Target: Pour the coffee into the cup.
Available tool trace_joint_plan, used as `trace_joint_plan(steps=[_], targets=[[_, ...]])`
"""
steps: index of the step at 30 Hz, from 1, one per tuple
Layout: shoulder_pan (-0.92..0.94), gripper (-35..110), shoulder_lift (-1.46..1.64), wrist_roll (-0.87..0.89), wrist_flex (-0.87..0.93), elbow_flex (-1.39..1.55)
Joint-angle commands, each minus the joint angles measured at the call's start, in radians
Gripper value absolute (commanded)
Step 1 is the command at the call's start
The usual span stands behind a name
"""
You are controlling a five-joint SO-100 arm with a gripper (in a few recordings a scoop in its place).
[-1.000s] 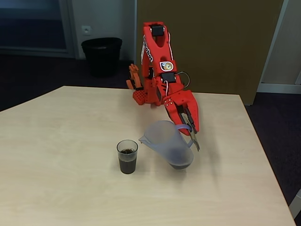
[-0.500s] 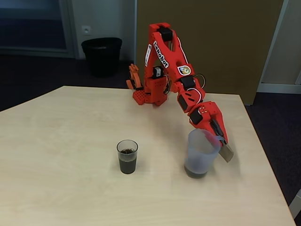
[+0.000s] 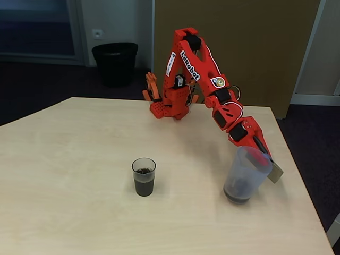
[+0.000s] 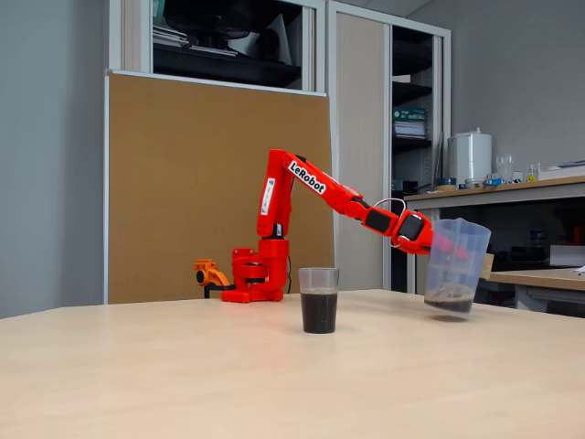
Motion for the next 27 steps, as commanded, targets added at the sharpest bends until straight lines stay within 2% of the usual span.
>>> trace_joint_plan(steps=[1,18,27], targets=[[-0.014,0,-0.002,-0.014,-0.075,-0.067],[-0.021,0,-0.129,0.127,-0.301,-0.080],[-0.034,0,-0.144,0.268,-0.393,-0.031]])
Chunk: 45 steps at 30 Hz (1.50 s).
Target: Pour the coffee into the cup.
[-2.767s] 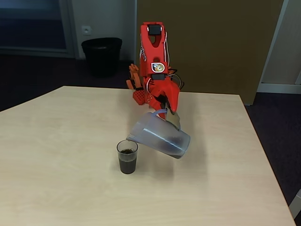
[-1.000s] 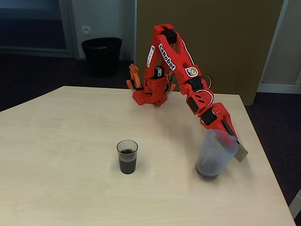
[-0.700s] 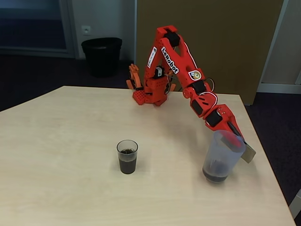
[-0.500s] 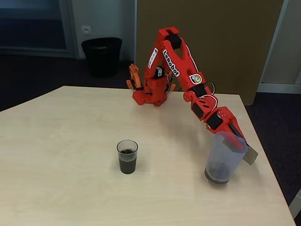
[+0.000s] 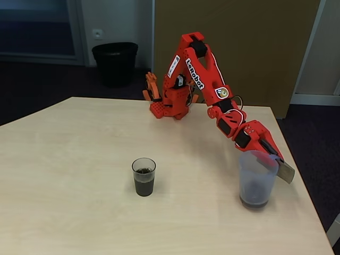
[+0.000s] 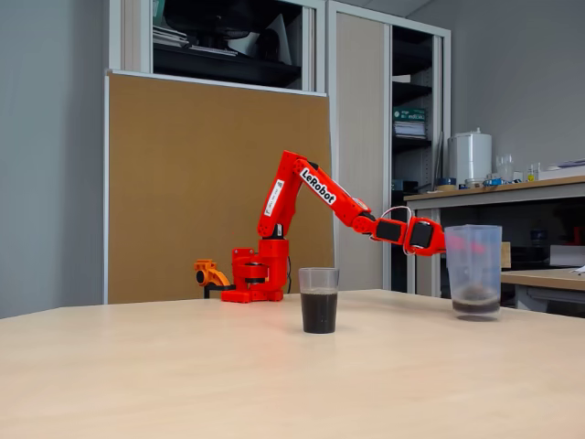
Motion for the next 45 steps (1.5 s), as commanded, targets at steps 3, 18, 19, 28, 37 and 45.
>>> trace_joint_plan(steps=[3,18,19,28,37,45], targets=[[-0.015,0,0.012,0.048,-0.066,0.017],[-0.015,0,-0.044,0.035,-0.101,0.044],[-0.015,0,-0.051,0.035,-0.101,0.044],[-0.023,0,-0.103,0.124,-0.118,0.034],[-0.029,5,-0.095,0.152,-0.137,0.049],[-0.032,8,-0.089,0.173,-0.147,0.060]])
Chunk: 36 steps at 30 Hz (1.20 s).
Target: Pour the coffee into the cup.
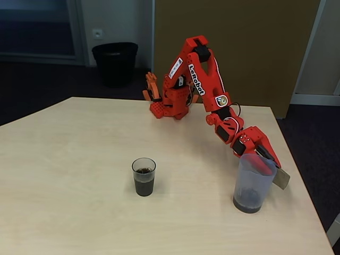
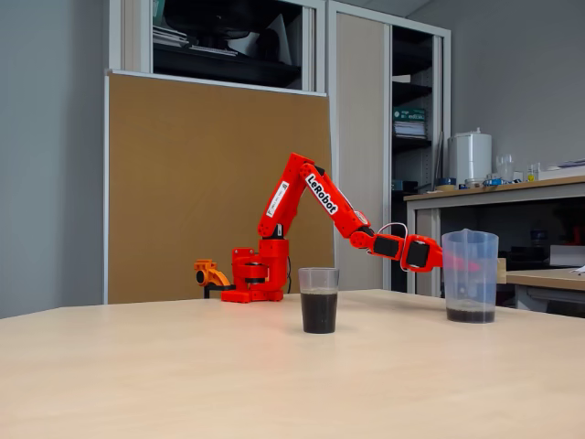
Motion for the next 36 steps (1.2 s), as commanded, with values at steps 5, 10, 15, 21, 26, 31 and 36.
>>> trace_joint_plan(steps=[5,10,15,21,26,31,36], targets=[[-0.014,9,0.026,0.025,-0.026,0.021],[-0.014,10,0.041,0.043,-0.025,0.043],[-0.012,10,0.069,0.051,-0.034,0.080],[-0.008,10,0.101,0.051,-0.046,0.120],[-0.005,10,0.117,0.049,-0.055,0.140],[-0.002,10,0.137,0.052,-0.052,0.158],[0.002,10,0.144,0.052,-0.069,0.178]])
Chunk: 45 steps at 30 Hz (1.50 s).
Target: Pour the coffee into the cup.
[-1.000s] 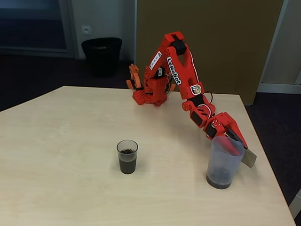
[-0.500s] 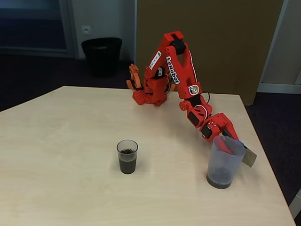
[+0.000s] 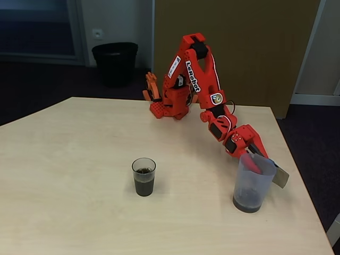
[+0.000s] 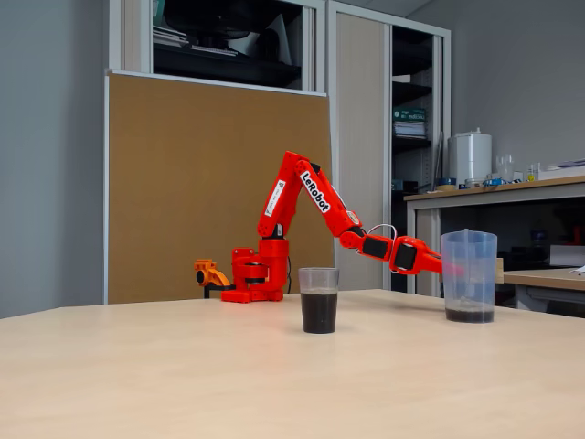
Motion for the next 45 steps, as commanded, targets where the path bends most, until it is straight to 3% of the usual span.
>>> trace_joint_plan(steps=[1,31,45], targets=[[-0.009,10,0.077,0.012,-0.032,0.017],[0.012,8,0.370,0.009,-0.021,0.307],[0.043,5,0.874,-0.121,0.141,0.644]])
